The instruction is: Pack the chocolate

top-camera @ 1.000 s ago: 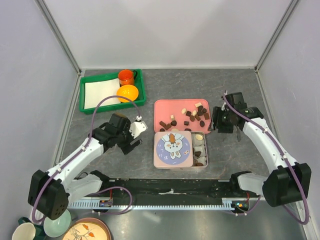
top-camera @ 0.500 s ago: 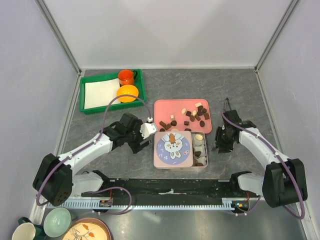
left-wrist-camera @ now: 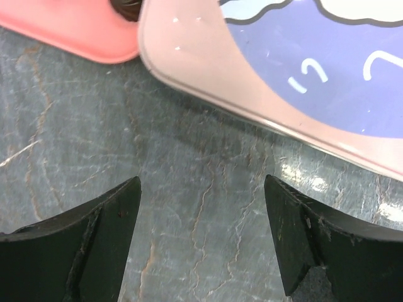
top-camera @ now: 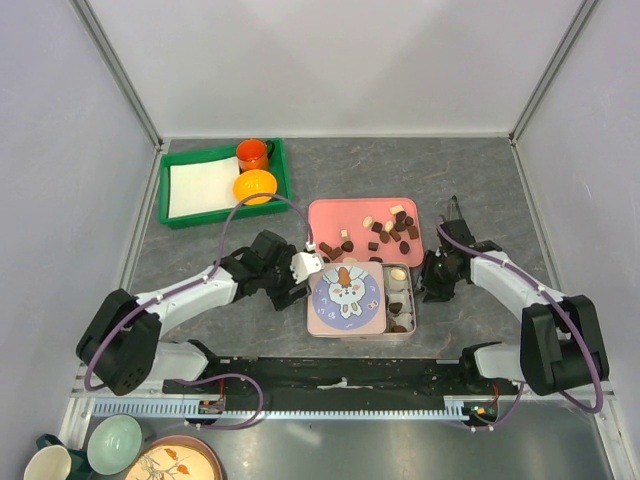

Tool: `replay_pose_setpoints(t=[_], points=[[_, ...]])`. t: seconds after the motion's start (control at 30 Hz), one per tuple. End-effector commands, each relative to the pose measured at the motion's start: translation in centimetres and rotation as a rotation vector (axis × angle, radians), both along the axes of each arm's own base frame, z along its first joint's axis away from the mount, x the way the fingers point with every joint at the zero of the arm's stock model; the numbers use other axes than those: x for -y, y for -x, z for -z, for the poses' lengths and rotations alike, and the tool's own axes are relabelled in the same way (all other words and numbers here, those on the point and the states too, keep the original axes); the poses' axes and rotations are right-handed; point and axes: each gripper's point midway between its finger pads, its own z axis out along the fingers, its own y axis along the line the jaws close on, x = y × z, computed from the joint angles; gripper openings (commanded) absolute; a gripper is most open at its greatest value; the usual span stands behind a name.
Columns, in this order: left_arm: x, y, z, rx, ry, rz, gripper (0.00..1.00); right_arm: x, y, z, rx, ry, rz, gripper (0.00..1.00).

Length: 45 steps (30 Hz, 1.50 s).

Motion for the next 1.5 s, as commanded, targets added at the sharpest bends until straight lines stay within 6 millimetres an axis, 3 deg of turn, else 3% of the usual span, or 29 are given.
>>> replay_pose_setpoints(t=[0.0, 0.27, 0.7, 0.87, 1.0, 1.03, 1.07, 1.1, 1.23, 1.27, 1.43, 1.47], points=[[1.8, 0.1, 0.2, 0.012, 0.039, 0.055, 0.86, -1.8, -0.2, 0.4, 0.014, -0.043, -0.002, 0.46], [3.0, 0.3, 0.2, 0.006, 0.052, 0.081, 0.86, -4.7, -0.4, 0.1, 0.039, -0.077, -0.017, 0.46], [2.6, 0.4, -1.1, 0.043, 0.054, 0.071, 0.85, -10.3, -1.2, -0.4, 0.077, -0.152, -0.067, 0.46], [2.9, 0.5, -1.9, 0.042, 0.062, 0.073, 0.85, -11.1, -1.2, -0.4, 0.078, -0.156, -0.089, 0.47], [2.5, 0.3, -2.5, 0.057, 0.048, 0.059, 0.85, -9.8, -1.3, -0.9, 0.098, -0.077, -0.12, 0.51], [2.2, 0.0, -2.8, 0.072, 0.041, 0.044, 0.85, -9.0, -1.7, -1.0, 0.115, -0.032, -0.122, 0.56], [2.2, -0.1, -3.5, 0.089, 0.048, 0.036, 0.85, -8.1, -1.3, -1.2, 0.103, 0.011, -0.127, 0.82], [2.0, -0.3, -4.2, 0.101, 0.046, 0.022, 0.87, -7.7, -1.8, -1.9, 0.126, 0.038, -0.141, 0.98], [1.8, -0.7, -7.3, 0.128, 0.072, -0.023, 0.89, -5.1, -2.8, -3.5, 0.187, 0.166, -0.13, 0.98], [2.0, -1.0, -8.9, 0.153, 0.096, -0.03, 0.9, -4.6, -3.0, -4.3, 0.197, 0.18, -0.128, 0.98], [1.3, -0.7, -11.7, 0.145, 0.111, -0.07, 0.91, -2.4, -3.7, -6.3, 0.226, 0.297, -0.139, 0.98], [1.4, -0.7, -12.9, 0.161, 0.13, -0.077, 0.91, -1.8, -4.7, -7.7, 0.267, 0.327, -0.121, 0.98]])
